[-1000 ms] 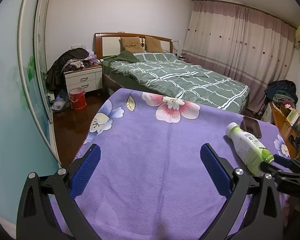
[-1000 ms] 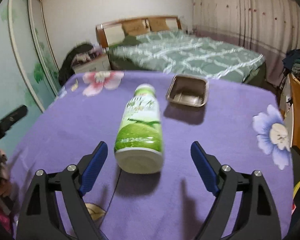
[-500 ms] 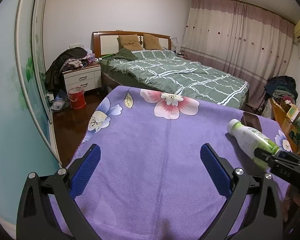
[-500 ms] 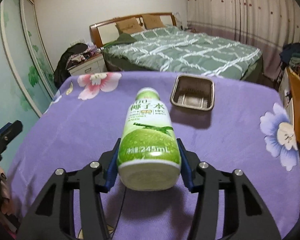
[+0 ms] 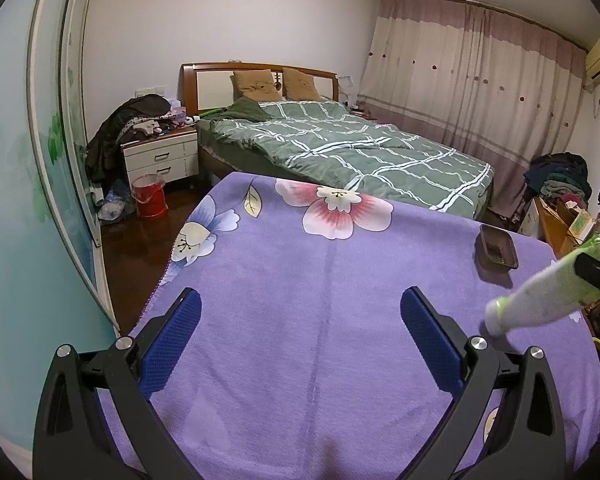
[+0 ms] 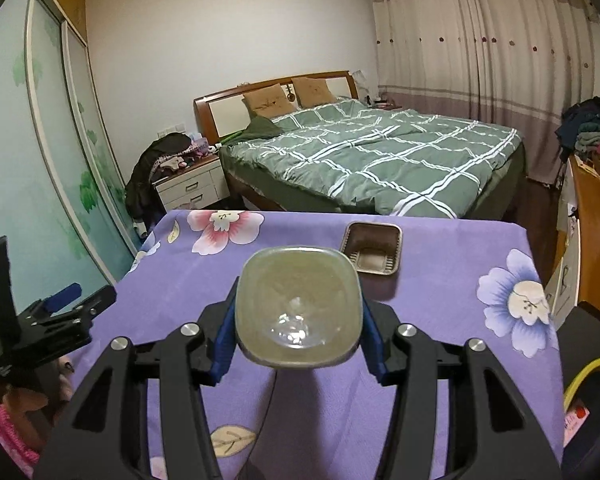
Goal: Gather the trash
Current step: 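Carry the bottle to the yellow bin and open the right gripper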
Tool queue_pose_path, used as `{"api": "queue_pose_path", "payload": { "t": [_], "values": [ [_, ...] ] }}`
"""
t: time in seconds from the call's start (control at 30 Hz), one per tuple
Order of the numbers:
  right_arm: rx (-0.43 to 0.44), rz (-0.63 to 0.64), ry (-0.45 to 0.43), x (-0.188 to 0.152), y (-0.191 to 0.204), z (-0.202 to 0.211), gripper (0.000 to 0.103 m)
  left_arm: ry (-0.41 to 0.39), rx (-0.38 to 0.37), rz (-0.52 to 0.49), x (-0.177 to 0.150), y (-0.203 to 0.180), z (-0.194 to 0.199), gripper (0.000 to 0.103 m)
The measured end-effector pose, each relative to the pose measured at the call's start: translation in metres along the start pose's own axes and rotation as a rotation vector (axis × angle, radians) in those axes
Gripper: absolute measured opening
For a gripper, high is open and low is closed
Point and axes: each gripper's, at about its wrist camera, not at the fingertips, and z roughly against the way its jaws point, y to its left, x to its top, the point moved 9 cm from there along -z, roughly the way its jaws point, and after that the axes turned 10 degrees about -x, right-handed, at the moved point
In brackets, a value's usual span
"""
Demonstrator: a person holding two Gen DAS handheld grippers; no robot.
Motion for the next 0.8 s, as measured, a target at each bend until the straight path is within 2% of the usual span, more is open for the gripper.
{"api": "queue_pose_path", "payload": {
  "t": [0.23,0.43,0.67,0.73,0.8],
  "values": [
    [-0.033,-0.052,-0.009,-0.010,-0.030,0.035,0.049,-0.001,-0.009,-0.006,0.001,-0.002,0.002,0.098],
    [-0.136,-0.171,-0.063,-0.009,-0.101,0.077,0.049,-0.002,-0.011,-0.007,0.001,-0.003,0.002,0.098],
    [-0.336,-0.352,-0.144,-0.009,-0.212,0.133,0.049,-0.001,-0.011,-0.010,0.000,-0.004,0.002,0.098],
    [-0.413,-0.389,-0.160,-0.013,-0.240,0.144,0.049,0.002,-0.009,-0.013,0.000,-0.004,0.002,0.098],
    [-0.537,-0.417,-0.158,-0.023,-0.272,0.152,0.049,0.003,-0.008,-0.015,0.000,-0.005,0.002,0.098]
  ]
}}
